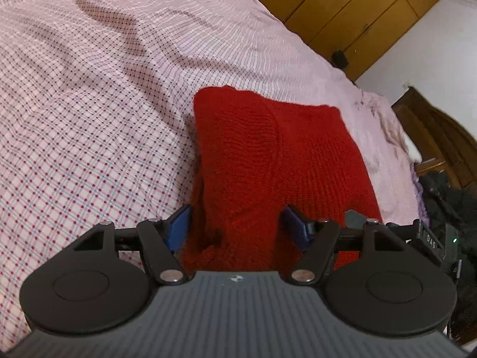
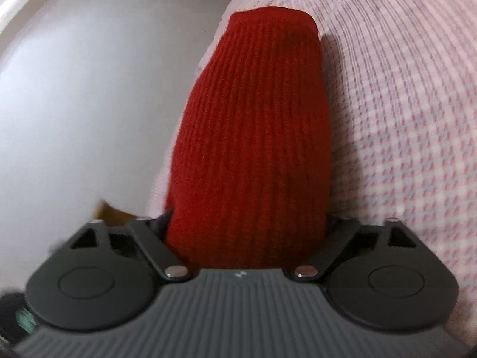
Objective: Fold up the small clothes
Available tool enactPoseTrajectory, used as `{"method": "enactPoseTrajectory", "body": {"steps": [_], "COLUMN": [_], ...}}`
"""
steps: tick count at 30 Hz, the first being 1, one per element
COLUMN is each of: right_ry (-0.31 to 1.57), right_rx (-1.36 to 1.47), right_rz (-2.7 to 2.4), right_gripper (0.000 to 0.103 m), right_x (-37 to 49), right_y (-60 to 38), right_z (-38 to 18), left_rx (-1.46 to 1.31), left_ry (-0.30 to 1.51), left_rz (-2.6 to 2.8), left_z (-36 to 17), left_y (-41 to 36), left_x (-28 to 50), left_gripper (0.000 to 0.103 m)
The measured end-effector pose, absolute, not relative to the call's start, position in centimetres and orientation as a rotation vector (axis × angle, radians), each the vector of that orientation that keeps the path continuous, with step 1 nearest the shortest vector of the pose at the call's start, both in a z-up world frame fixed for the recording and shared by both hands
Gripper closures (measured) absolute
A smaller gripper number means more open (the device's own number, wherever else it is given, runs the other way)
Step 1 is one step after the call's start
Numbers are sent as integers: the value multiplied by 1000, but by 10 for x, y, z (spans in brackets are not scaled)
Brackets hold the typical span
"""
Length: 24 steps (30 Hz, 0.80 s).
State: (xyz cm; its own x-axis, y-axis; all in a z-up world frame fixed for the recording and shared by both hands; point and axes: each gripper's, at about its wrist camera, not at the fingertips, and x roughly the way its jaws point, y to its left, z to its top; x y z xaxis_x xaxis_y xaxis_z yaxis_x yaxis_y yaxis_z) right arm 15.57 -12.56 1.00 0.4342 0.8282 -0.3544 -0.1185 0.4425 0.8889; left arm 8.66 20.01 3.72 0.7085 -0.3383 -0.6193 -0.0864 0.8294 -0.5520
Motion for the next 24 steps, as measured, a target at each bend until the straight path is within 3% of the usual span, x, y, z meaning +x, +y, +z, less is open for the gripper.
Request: {"method": "enactPoseTrajectory", "body": {"steps": [6,19,24], "right_ry": [878,874,924], "right_rx": [1061,1020,963], "right_rz": [724,717,623], "right_gripper": [32,32,32], "right_x": [143,57,16], "right_y": [-133,-213,-242], "right_z": [31,87,76], "left_rx": [-642,-554,-461], "left_ry": [740,710,771], "left_rz": [-187,-324,-365], "left_z": [49,96,86], "left_y": [199,130,88], "left_x": [82,21,-11], "left_gripper": [34,34,34]}}
